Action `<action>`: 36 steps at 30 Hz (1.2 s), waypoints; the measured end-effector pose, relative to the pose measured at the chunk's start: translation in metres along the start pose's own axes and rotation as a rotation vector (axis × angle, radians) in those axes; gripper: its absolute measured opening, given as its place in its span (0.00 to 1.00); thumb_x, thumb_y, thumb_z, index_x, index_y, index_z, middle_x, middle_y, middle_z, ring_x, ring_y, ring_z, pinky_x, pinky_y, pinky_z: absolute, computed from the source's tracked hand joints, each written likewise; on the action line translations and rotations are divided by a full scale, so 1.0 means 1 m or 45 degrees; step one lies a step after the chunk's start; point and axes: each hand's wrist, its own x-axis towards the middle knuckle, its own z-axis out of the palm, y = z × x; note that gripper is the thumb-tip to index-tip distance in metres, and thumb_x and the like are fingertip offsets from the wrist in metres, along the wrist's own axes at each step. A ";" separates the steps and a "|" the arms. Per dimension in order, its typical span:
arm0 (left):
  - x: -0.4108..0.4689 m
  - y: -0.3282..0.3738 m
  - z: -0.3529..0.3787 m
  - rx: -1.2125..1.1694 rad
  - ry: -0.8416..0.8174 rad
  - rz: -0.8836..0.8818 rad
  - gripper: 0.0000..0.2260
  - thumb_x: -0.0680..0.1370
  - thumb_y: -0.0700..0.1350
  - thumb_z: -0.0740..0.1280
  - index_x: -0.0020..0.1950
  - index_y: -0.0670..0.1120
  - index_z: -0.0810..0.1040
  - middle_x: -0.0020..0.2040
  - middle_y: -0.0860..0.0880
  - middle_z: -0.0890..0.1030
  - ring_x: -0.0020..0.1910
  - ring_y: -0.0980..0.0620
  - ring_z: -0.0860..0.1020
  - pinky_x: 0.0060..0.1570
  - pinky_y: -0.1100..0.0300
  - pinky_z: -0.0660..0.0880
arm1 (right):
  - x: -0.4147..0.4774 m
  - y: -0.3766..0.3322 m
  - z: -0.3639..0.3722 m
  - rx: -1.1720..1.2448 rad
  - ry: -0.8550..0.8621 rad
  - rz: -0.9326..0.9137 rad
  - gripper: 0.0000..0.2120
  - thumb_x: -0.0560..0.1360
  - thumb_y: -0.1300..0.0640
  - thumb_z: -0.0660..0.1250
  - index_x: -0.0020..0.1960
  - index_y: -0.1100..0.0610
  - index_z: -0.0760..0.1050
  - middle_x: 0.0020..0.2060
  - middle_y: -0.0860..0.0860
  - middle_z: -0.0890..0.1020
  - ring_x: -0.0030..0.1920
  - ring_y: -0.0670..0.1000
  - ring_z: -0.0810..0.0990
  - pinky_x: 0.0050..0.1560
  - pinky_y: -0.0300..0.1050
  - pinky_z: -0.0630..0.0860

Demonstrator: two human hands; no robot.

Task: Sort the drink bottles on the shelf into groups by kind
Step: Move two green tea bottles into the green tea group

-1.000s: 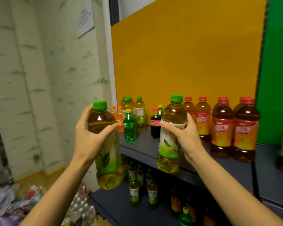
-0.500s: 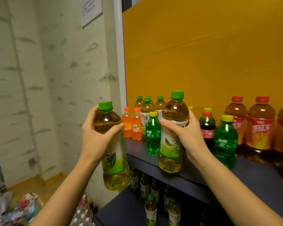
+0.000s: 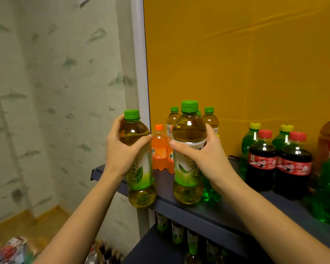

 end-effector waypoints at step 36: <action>0.084 -0.164 -0.003 -0.140 -0.339 0.059 0.36 0.68 0.48 0.74 0.71 0.48 0.60 0.69 0.45 0.67 0.68 0.54 0.64 0.66 0.53 0.67 | 0.028 0.053 0.081 -0.901 0.777 0.109 0.40 0.63 0.44 0.74 0.68 0.54 0.61 0.61 0.49 0.71 0.59 0.43 0.67 0.52 0.28 0.67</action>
